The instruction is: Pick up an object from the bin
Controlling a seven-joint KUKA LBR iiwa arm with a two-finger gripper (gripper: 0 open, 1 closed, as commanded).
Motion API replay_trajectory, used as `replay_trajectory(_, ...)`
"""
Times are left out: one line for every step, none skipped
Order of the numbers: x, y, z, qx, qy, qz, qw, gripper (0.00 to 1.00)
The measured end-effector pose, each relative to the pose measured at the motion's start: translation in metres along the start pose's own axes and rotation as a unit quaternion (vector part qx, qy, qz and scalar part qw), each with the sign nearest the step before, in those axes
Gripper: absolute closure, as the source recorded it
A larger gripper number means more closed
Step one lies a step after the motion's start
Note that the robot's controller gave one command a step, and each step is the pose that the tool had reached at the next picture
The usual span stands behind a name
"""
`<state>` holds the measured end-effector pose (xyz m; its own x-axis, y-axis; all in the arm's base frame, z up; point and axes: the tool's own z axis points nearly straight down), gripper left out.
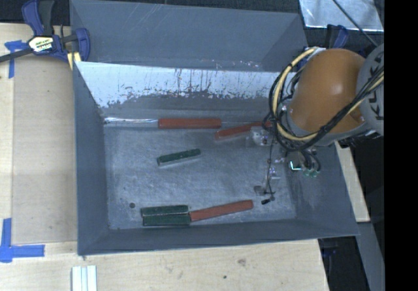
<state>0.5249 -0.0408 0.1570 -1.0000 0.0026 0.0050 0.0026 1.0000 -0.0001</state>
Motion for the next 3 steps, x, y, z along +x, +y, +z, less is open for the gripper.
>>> replay_trajectory(-0.025, 0.004, 0.025, 0.0, -0.0054, -0.042, 0.9991, 0.0)
replay_trajectory(0.021, -0.001, 0.088, 0.0, -0.0032, -0.106, 0.9944, 0.0)
replay_trajectory(0.037, 0.039, 0.086, 0.001, -0.0044, -0.284, 0.9587, 0.0)
